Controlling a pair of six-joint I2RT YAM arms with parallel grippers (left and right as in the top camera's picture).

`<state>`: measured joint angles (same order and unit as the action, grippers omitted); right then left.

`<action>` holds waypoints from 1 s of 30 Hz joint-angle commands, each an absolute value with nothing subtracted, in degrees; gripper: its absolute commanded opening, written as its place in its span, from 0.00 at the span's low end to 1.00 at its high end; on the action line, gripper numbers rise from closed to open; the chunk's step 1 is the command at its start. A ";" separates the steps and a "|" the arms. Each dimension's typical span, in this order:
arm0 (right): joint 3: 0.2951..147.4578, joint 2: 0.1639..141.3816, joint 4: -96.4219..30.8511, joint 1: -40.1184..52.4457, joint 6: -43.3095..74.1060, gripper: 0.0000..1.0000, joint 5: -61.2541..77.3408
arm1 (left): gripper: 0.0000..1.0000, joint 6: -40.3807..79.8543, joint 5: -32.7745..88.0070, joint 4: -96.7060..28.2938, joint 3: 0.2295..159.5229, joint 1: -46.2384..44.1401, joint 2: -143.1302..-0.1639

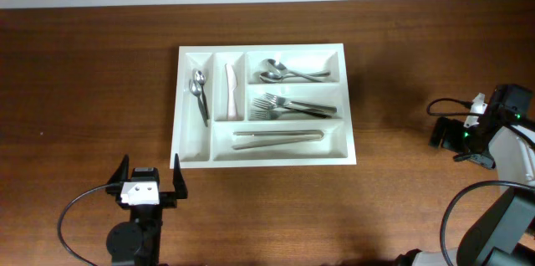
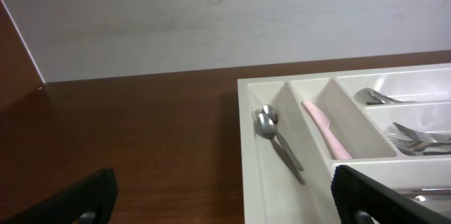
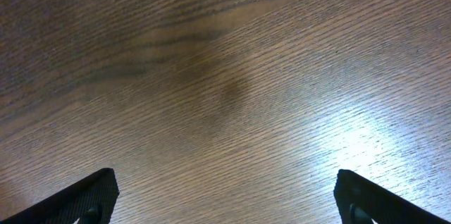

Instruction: Pack container

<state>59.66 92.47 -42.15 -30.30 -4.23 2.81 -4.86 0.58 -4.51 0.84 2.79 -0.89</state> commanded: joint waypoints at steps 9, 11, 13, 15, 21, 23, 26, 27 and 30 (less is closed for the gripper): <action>59.53 91.50 -42.15 -30.41 -3.57 0.99 2.31 | 0.99 -4.14 0.01 -4.69 0.47 3.16 -0.30; 59.53 91.50 -42.15 -30.41 -3.57 0.99 2.31 | 0.99 -4.12 -0.01 -4.69 0.47 3.16 -0.30; 59.53 91.50 -42.15 -30.41 -3.57 0.98 2.31 | 0.99 -4.14 0.01 -4.69 0.47 3.16 -0.30; 59.53 91.50 -42.15 -30.41 -3.57 0.99 2.31 | 0.99 -4.14 0.01 -4.69 0.47 3.16 -0.30; 59.53 91.50 -42.15 -30.41 -3.57 0.99 2.31 | 0.99 -4.14 0.01 -4.69 0.47 3.16 -0.30; 59.53 91.50 -42.04 -30.41 -4.56 0.99 1.69 | 0.99 -4.14 0.01 -4.69 0.47 3.16 -0.30; 59.53 91.50 -42.04 -30.41 -5.67 0.99 -0.27 | 0.99 -4.14 0.01 -4.69 0.47 3.16 -0.30; 59.53 91.48 -42.04 -30.39 -5.67 0.99 -0.27 | 0.99 -4.14 0.01 -4.69 0.47 3.16 -0.30; 59.53 91.29 -42.09 -30.41 -5.67 0.99 -0.30 | 0.99 -4.14 0.01 -4.69 0.47 3.16 -0.30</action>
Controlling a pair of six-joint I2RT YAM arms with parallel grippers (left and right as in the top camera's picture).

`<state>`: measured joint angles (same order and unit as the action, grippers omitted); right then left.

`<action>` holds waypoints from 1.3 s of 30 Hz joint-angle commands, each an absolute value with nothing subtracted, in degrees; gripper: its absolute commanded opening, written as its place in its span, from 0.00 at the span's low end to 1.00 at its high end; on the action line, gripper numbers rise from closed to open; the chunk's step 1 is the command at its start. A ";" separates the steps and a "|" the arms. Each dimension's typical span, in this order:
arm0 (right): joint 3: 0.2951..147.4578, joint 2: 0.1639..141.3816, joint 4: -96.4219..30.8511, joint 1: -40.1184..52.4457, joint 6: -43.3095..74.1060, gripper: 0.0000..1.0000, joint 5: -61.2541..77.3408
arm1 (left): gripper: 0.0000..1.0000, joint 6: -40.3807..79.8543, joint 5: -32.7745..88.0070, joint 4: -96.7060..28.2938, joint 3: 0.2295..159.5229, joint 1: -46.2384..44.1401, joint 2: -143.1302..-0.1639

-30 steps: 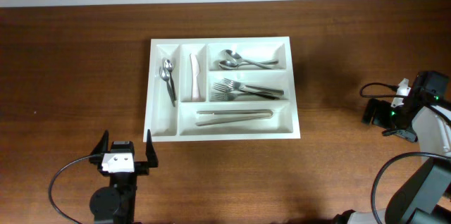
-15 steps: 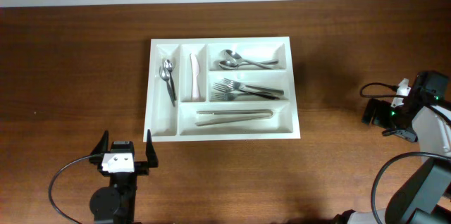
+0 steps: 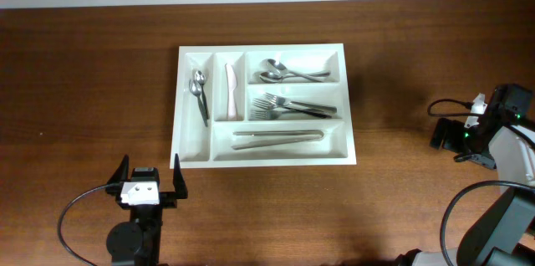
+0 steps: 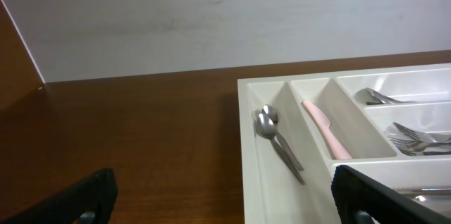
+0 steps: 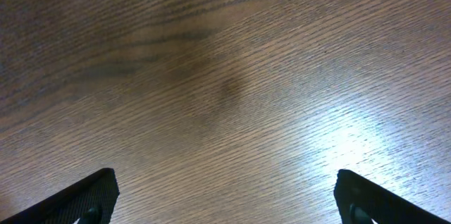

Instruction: Pack container

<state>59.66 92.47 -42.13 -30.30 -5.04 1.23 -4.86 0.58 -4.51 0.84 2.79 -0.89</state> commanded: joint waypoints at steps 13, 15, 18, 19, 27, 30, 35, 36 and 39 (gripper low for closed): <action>58.96 71.22 -30.50 -26.81 -5.32 0.99 -0.73 | 0.99 -4.14 0.01 -4.71 0.47 3.16 -0.30; 58.87 67.59 -28.64 -25.08 -5.34 0.99 -0.73 | 0.99 -4.14 0.01 -4.69 0.49 3.16 -0.30; 58.35 61.87 -25.47 -21.87 -5.52 0.99 -1.21 | 0.99 -4.14 0.01 -4.69 0.47 3.16 -0.30; 58.00 60.10 -23.86 -20.71 -5.52 0.99 -1.19 | 0.99 -4.12 0.01 -4.69 0.47 3.16 -0.30; 47.33 43.86 -4.38 -11.73 -5.48 0.99 -1.15 | 0.99 -4.14 0.01 -4.69 0.49 3.16 -0.30; 39.94 36.82 2.94 -9.21 -4.38 0.99 -1.15 | 0.99 -4.12 -0.01 -4.69 0.47 3.16 -0.30; 29.82 25.67 10.28 -5.98 -0.78 0.99 -0.62 | 0.99 -4.14 0.01 -4.69 0.49 3.16 -0.30; 27.51 22.00 11.22 -4.71 -0.75 0.99 -0.25 | 0.99 -4.14 0.01 -4.69 0.49 3.16 -0.30; 25.28 16.86 11.22 -2.96 -0.80 0.99 -0.32 | 0.99 -4.14 0.01 -4.69 0.49 3.16 -0.30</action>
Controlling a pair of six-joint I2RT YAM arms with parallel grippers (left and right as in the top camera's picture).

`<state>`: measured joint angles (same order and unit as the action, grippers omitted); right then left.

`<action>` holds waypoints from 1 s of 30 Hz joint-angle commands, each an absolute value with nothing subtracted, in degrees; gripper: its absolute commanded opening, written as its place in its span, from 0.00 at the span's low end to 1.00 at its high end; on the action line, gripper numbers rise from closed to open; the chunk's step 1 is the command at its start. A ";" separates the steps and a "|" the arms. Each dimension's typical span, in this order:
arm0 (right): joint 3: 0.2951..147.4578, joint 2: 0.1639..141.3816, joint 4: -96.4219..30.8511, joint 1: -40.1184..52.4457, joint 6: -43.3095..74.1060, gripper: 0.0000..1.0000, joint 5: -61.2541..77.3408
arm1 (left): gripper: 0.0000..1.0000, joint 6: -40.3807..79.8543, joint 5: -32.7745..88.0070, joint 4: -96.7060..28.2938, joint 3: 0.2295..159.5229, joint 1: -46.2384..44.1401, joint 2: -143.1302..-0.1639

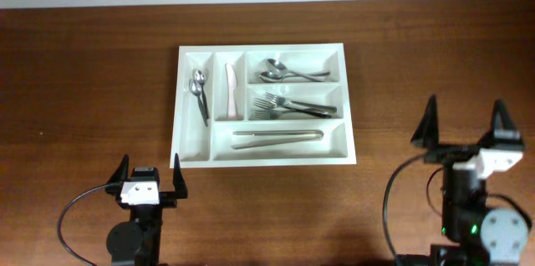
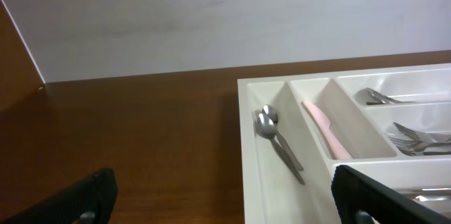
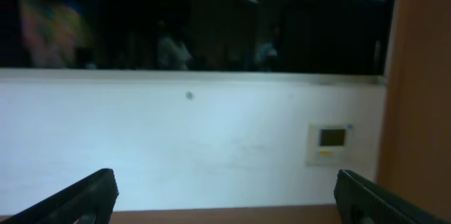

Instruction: Pack container

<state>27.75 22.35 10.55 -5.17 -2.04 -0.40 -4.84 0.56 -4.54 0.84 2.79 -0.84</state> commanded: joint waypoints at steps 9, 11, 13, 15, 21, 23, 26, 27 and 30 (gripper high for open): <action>23.90 9.23 11.42 -2.52 -0.75 0.99 -0.27 | 0.99 -4.14 0.01 -4.69 0.47 3.16 -0.30; 23.62 8.38 11.40 -2.50 -0.75 0.99 -0.25 | 0.99 -4.14 0.01 -4.69 0.49 3.16 -0.30; 23.03 7.49 11.40 -2.04 -0.78 0.99 -0.27 | 0.99 -4.14 0.01 -4.69 0.47 3.16 -0.30; 21.96 6.33 11.40 -1.17 -0.78 0.99 -0.30 | 0.99 -4.14 -0.01 -4.69 0.47 3.16 -0.30; 18.06 3.51 11.42 0.82 -0.78 0.99 -0.30 | 0.99 -4.14 0.01 -4.69 0.49 3.16 -0.30; 16.99 2.85 11.46 0.80 -0.78 0.99 -0.27 | 0.99 -4.14 0.01 -4.69 0.47 3.16 -0.30; 15.25 1.91 12.75 0.80 -0.80 0.99 -0.30 | 0.99 -4.14 0.01 -4.69 0.49 3.16 -0.30; 14.83 1.67 13.26 0.80 -0.80 0.99 -0.30 | 0.99 -4.14 0.01 -4.71 0.47 3.16 -0.30; 13.37 0.64 15.14 0.80 -0.78 0.99 -0.27 | 0.99 -4.12 0.01 -4.69 0.47 3.16 -0.30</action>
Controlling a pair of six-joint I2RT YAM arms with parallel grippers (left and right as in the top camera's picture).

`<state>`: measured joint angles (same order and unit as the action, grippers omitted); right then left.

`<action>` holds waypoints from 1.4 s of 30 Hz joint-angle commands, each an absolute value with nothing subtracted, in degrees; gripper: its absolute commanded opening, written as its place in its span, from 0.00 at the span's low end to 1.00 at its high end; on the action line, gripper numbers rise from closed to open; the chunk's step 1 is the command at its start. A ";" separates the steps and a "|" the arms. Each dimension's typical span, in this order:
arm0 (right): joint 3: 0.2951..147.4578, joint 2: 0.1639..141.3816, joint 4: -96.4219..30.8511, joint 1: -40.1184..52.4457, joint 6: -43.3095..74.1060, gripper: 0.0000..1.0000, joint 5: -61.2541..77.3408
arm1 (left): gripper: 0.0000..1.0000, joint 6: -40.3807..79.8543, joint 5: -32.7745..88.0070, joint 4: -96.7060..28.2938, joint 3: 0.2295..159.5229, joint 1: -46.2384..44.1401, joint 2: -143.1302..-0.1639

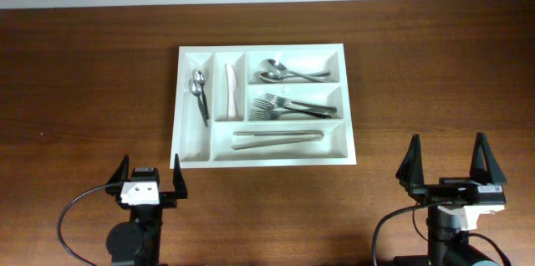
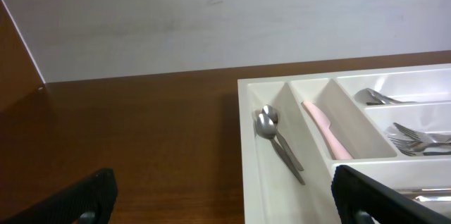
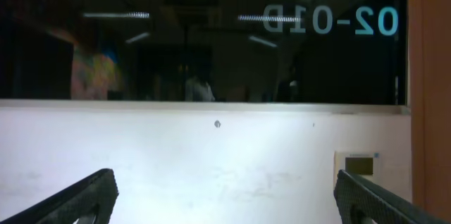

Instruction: Pack container

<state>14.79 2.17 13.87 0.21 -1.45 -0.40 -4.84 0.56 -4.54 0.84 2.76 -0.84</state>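
Observation:
A white cutlery tray [image 1: 347, 103] sits mid-table, holding spoons [image 1: 199, 90], a pale pink knife [image 1: 230, 90], more spoons [image 1: 288, 71], forks [image 1: 292, 107] and tongs [image 1: 277, 136] in separate compartments. My left gripper [image 1: 150, 178] rests open near the table's front left, just short of the tray's front left corner; the tray [image 2: 250, 146] fills the right of its view. My right gripper [image 1: 445, 166] stands open at the front right, pointing level at the back wall, with nothing between its fingers [image 3: 84, 196].
The wooden table [image 1: 84, 74] runs around the tray on all sides. A white wall [image 3: 211, 160] with a small panel [image 3: 358, 162] and a dark window lies beyond the table's far edge.
My right arm has moved from the right side of the table back toward the front edge. Its camera still faces the wall, a little higher. The left arm and tray are unchanged.
At first my right gripper was at the far right edge, open and facing down at bare wood. It then stood upright right of the tray, facing the wall. Now it sits at the front right. The left gripper and cutlery never moved.

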 commanded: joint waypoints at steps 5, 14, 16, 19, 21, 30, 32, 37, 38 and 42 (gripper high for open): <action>11.38 0.19 17.65 0.80 -0.75 0.98 -0.27 | 0.99 -4.14 0.01 -4.69 0.49 3.16 -0.30; 10.15 0.19 17.39 0.80 -0.78 0.99 -0.27 | 0.99 -4.14 0.01 -4.69 0.49 3.16 -0.30; 8.64 0.19 17.41 0.80 -0.75 0.99 -0.27 | 0.99 -4.14 0.01 -4.69 0.47 3.16 -0.30; 5.32 0.19 17.50 0.80 -0.73 0.99 0.67 | 0.99 -4.14 -0.01 -4.71 0.49 3.16 -0.30; 2.98 0.19 18.35 0.80 -0.73 0.99 2.09 | 0.99 -4.14 0.01 -4.69 0.49 3.16 -0.30; 0.32 0.19 15.11 0.80 -0.80 0.98 3.84 | 0.99 -4.14 0.01 -4.69 0.47 3.16 -0.30; 0.32 0.19 13.06 0.80 -0.78 0.99 3.86 | 0.99 -4.14 0.01 -4.71 0.49 3.16 -0.30; 0.32 0.19 5.82 0.80 -0.75 0.99 3.88 | 0.99 -4.12 0.01 -4.69 0.47 3.16 -0.30; 0.32 0.19 4.84 0.80 -0.75 0.99 3.88 | 0.99 -4.14 0.01 -4.69 0.49 3.16 -0.30; 0.32 0.19 -0.23 0.80 -0.73 0.99 3.88 | 0.99 -4.14 0.01 -4.69 0.47 3.16 -0.30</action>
<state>0.58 0.80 1.50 0.21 -1.30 3.09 -4.84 0.56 -4.54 0.84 2.79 -0.84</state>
